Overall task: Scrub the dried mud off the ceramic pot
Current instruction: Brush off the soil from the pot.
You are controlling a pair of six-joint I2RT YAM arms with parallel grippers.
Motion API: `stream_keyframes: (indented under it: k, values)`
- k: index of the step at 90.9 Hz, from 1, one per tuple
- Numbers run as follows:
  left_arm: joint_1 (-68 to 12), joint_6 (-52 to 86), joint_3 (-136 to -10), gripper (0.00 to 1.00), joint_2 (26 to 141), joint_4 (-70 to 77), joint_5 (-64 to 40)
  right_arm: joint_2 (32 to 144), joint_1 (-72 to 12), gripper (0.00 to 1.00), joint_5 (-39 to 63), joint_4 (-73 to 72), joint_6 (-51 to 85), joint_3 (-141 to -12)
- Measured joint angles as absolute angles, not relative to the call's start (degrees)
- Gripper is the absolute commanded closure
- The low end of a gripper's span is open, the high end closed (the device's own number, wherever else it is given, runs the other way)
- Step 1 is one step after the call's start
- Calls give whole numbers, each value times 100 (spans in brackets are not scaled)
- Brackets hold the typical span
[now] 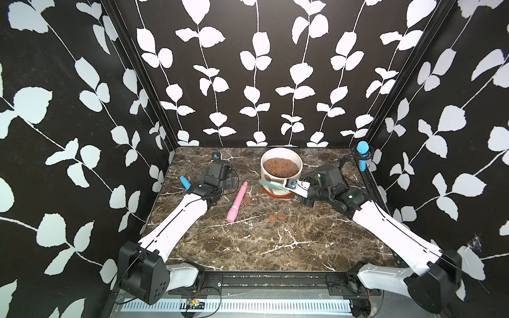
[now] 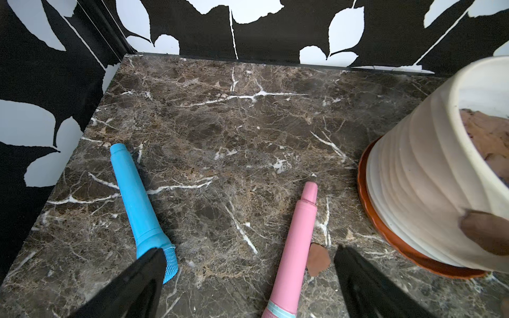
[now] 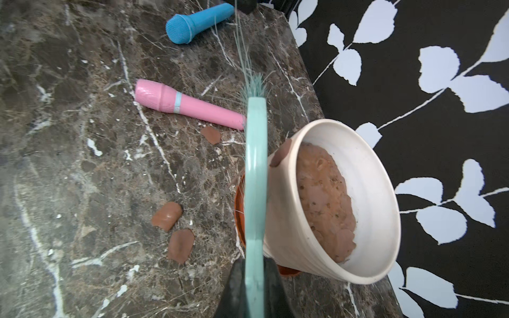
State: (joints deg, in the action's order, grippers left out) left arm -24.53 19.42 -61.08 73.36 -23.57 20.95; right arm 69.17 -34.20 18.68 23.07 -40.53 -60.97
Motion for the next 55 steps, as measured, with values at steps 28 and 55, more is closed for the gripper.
stream_keyframes:
  k: [28,55]
  values:
    - [-2453,1885,-6055,2,7297,-2222,1828,5863,-3677,100,2458,3210,-3863,-5913]
    - [-2453,1796,-6047,2,7297,-2137,1562,5883,-4663,100,1964,3186,-3819,-5564]
